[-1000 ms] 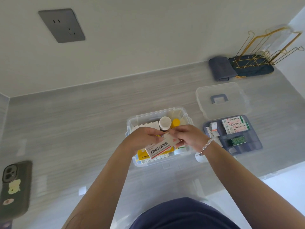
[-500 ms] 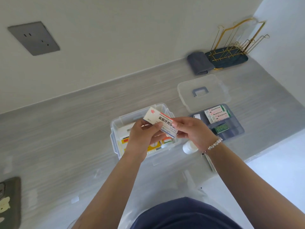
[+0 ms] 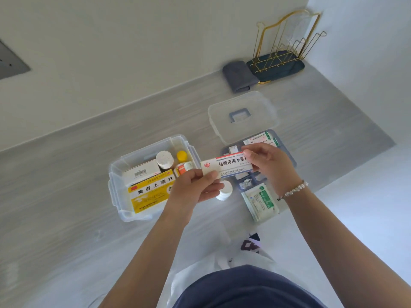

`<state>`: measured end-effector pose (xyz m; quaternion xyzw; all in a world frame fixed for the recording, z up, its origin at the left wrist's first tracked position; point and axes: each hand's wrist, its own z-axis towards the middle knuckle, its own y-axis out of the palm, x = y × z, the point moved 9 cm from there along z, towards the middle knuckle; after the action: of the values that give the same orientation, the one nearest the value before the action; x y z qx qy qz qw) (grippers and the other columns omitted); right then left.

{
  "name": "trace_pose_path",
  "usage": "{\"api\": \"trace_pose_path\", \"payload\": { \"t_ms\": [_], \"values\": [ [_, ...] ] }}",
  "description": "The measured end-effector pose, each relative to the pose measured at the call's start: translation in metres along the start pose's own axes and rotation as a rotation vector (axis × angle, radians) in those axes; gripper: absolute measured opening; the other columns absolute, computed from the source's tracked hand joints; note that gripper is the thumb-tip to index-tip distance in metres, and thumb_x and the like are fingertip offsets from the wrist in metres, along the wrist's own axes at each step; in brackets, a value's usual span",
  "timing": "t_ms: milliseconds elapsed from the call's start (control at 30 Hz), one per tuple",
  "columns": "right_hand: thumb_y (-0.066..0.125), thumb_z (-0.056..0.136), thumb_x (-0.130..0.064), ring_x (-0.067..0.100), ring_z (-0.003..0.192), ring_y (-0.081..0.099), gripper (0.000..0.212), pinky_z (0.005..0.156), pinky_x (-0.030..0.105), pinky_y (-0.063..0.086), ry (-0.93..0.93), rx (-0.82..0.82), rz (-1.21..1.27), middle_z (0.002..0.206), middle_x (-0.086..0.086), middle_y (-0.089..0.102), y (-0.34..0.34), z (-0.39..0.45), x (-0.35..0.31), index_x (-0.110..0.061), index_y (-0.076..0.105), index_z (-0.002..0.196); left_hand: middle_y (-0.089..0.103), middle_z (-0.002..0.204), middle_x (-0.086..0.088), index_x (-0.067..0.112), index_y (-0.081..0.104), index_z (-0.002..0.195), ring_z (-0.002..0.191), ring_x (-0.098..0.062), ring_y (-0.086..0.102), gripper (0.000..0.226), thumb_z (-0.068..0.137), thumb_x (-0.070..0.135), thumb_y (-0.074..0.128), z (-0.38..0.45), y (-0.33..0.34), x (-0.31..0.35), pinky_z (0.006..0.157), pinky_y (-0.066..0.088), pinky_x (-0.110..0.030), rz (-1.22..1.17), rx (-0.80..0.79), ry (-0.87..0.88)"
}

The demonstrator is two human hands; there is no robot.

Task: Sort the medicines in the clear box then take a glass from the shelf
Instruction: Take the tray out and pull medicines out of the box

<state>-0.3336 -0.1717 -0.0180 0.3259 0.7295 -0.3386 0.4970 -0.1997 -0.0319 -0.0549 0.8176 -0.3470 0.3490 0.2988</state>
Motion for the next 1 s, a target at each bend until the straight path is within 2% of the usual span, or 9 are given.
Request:
{"api": "trace_pose_path", "payload": {
  "t_ms": [133, 233, 400, 500, 567, 633, 733, 867, 1000],
  "values": [
    [0.064, 0.084, -0.02, 0.006, 0.072, 0.067, 0.009, 0.06, 0.015, 0.053, 0.044, -0.012, 0.035, 0.078, -0.009, 0.073, -0.036, 0.003, 0.022, -0.027, 0.068, 0.089, 0.076, 0.079, -0.009, 0.004, 0.065, 0.096, 0.076, -0.023, 0.073, 0.018, 0.081, 0.014, 0.069, 0.003, 0.035, -0.02, 0.06, 0.057, -0.024, -0.012, 0.051, -0.029],
    [0.066, 0.082, -0.018, 0.0, 0.075, 0.066, 0.022, 0.06, 0.013, 0.051, 0.086, -0.101, 0.03, 0.085, -0.011, 0.072, -0.06, 0.005, 0.042, -0.032, 0.067, 0.1, 0.075, 0.077, -0.009, 0.005, 0.065, 0.093, 0.075, -0.022, 0.073, 0.013, 0.082, 0.012, 0.068, 0.007, 0.065, -0.042, 0.061, 0.058, -0.024, -0.052, 0.078, -0.054],
    [0.066, 0.081, -0.013, 0.001, 0.074, 0.064, 0.028, 0.057, 0.012, 0.051, 0.185, -0.116, -0.055, 0.078, -0.013, 0.074, -0.113, 0.016, 0.091, -0.04, 0.068, 0.089, 0.07, 0.083, -0.007, 0.001, 0.063, 0.106, 0.073, -0.015, 0.068, 0.021, 0.087, 0.009, 0.062, 0.021, 0.113, -0.086, 0.065, 0.058, -0.022, 0.044, 0.143, -0.082],
    [0.065, 0.082, -0.01, 0.004, 0.073, 0.064, 0.028, 0.056, 0.011, 0.052, 0.235, -0.078, -0.165, 0.076, -0.013, 0.071, -0.145, 0.024, 0.122, -0.029, 0.068, 0.103, 0.065, 0.095, -0.013, -0.002, 0.059, 0.116, 0.076, -0.017, 0.062, 0.026, 0.091, 0.003, 0.053, 0.031, 0.137, -0.112, 0.065, 0.057, -0.018, 0.071, 0.185, -0.126],
    [0.064, 0.082, -0.007, 0.009, 0.073, 0.062, 0.03, 0.056, 0.012, 0.052, 0.261, -0.049, -0.222, 0.08, -0.003, 0.07, -0.163, 0.029, 0.142, -0.016, 0.066, 0.11, 0.064, 0.1, -0.011, 0.0, 0.057, 0.12, 0.087, -0.019, 0.063, 0.029, 0.093, 0.004, 0.047, 0.036, 0.153, -0.129, 0.078, 0.057, -0.024, 0.07, 0.165, -0.182],
    [0.065, 0.08, -0.006, 0.013, 0.073, 0.063, 0.029, 0.061, 0.019, 0.053, 0.31, -0.001, -0.224, 0.087, 0.007, 0.07, -0.178, 0.031, 0.162, -0.011, 0.063, 0.109, 0.064, 0.103, -0.006, 0.005, 0.056, 0.124, 0.096, -0.018, 0.061, 0.032, 0.093, 0.006, 0.047, 0.041, 0.169, -0.143, 0.087, 0.054, -0.029, 0.121, 0.107, -0.222],
    [0.069, 0.078, -0.007, 0.017, 0.073, 0.065, 0.019, 0.07, 0.028, 0.057, 0.374, 0.062, -0.199, 0.095, 0.016, 0.07, -0.187, 0.032, 0.181, -0.008, 0.061, 0.096, 0.059, 0.113, 0.001, 0.013, 0.053, 0.129, 0.107, -0.014, 0.055, 0.037, 0.092, 0.01, 0.049, 0.047, 0.185, -0.152, 0.083, 0.052, -0.023, 0.222, 0.053, -0.225],
    [0.069, 0.078, -0.014, 0.028, 0.082, 0.067, 0.02, 0.085, 0.044, 0.054, 0.356, 0.057, -0.313, 0.095, 0.012, 0.071, -0.182, 0.036, 0.181, -0.008, 0.068, 0.097, 0.057, 0.114, 0.004, 0.017, 0.052, 0.131, 0.107, -0.013, 0.054, 0.04, 0.092, 0.011, 0.049, 0.052, 0.186, -0.151, 0.085, 0.052, -0.025, 0.262, 0.13, -0.227],
    [0.063, 0.081, -0.018, 0.028, 0.092, 0.066, 0.026, 0.088, 0.042, 0.052, 0.319, -0.029, -0.412, 0.105, 0.009, 0.071, -0.168, 0.039, 0.172, -0.015, 0.069, 0.107, 0.056, 0.117, 0.004, 0.016, 0.05, 0.131, 0.105, -0.012, 0.054, 0.04, 0.091, 0.012, 0.048, 0.049, 0.185, -0.148, 0.087, 0.051, -0.025, 0.293, 0.165, -0.229]
  ]
}}
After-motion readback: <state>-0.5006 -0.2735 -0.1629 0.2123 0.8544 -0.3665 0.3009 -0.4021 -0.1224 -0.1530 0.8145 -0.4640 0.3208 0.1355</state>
